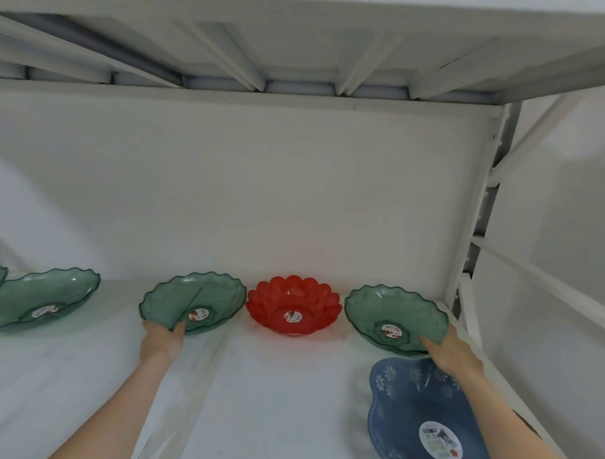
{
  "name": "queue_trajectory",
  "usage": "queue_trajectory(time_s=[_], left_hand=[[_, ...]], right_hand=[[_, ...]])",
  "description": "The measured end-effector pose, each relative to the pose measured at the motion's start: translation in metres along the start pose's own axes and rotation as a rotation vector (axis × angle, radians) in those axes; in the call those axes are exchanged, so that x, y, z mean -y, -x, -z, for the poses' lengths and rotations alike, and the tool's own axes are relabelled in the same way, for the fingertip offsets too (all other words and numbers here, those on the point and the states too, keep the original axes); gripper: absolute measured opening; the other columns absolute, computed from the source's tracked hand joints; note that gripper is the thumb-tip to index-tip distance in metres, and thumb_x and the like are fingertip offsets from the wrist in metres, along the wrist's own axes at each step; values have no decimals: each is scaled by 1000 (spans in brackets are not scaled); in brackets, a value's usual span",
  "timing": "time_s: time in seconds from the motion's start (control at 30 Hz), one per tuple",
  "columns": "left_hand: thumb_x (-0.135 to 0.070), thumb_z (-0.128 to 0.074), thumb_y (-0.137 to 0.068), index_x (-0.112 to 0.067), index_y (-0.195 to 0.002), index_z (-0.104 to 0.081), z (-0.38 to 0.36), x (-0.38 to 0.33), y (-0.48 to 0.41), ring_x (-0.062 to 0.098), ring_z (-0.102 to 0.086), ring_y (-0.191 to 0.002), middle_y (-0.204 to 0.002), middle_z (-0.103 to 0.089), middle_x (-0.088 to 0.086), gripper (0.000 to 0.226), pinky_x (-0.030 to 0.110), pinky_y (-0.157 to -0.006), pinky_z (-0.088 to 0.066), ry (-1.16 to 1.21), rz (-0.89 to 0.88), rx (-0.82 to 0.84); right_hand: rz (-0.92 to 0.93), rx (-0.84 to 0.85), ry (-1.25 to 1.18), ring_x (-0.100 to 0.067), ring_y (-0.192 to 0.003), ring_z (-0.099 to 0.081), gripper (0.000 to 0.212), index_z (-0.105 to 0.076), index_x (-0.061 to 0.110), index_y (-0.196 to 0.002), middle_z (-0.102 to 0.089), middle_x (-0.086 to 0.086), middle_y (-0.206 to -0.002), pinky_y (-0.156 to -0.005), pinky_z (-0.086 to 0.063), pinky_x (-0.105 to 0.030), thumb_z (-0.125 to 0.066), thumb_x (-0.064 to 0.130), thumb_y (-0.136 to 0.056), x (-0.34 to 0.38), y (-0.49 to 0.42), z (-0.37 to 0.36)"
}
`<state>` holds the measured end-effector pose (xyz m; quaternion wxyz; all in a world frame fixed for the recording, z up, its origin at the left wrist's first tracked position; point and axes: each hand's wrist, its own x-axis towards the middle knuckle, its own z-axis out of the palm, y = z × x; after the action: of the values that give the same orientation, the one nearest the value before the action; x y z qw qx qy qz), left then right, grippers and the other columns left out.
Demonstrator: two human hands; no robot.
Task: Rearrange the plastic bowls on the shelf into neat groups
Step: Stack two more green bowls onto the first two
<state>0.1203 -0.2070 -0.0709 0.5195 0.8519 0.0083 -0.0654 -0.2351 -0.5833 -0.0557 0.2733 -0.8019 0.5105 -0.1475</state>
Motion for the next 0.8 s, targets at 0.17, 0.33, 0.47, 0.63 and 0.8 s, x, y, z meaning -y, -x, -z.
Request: queue_trajectory(time_s=[0.17, 0.33, 0.47, 0.63, 0.8], left_hand=[[-7, -54, -94, 4, -129, -48, 1, -3, -1, 26, -63, -75, -121, -59, 21, 38, 40, -89, -49, 549, 176, 195], [-3, -45, -96, -1, -129, -50, 1, -7, 4, 27, -62, -75, -113, -59, 17, 34, 43, -90, -48, 630, 178, 245], [-2, -43, -95, -2, -129, -50, 0, -10, 6, 26, -61, -74, -112, -59, 16, 35, 42, -90, -48, 641, 186, 239], [-1, -44, -94, -3, -131, -51, 1, -9, 5, 26, -62, -76, -113, -60, 15, 37, 41, -88, -48, 639, 190, 249], [1, -43, -94, -3, -131, -50, 4, -8, 8, 28, -62, -75, -113, -60, 17, 38, 43, -88, -48, 644, 194, 231]], right_hand=[[15, -15, -79, -36, -118, -52, 71, -27, 11, -146, -52, -18, -136, -97, -44, -42, -53, 42, -88, 2, -4, -1], [-6, -90, -176, -37, -110, -56, 50, -47, 9, -132, -60, -18, -124, -90, -45, -38, -55, 27, -85, 9, -3, 0], [-77, -139, -290, -38, -93, -65, 29, -59, -1, -107, -69, -22, -102, -87, -51, -41, -56, 14, -82, 12, -6, 4], [-139, -161, -368, -36, -72, -67, 23, -63, -7, -96, -71, -25, -87, -85, -54, -40, -53, 8, -82, 16, -9, 6], [-143, -186, -435, -21, -59, -66, 23, -62, -7, -95, -72, -23, -74, -73, -52, -36, -45, 3, -83, 25, -3, 7]])
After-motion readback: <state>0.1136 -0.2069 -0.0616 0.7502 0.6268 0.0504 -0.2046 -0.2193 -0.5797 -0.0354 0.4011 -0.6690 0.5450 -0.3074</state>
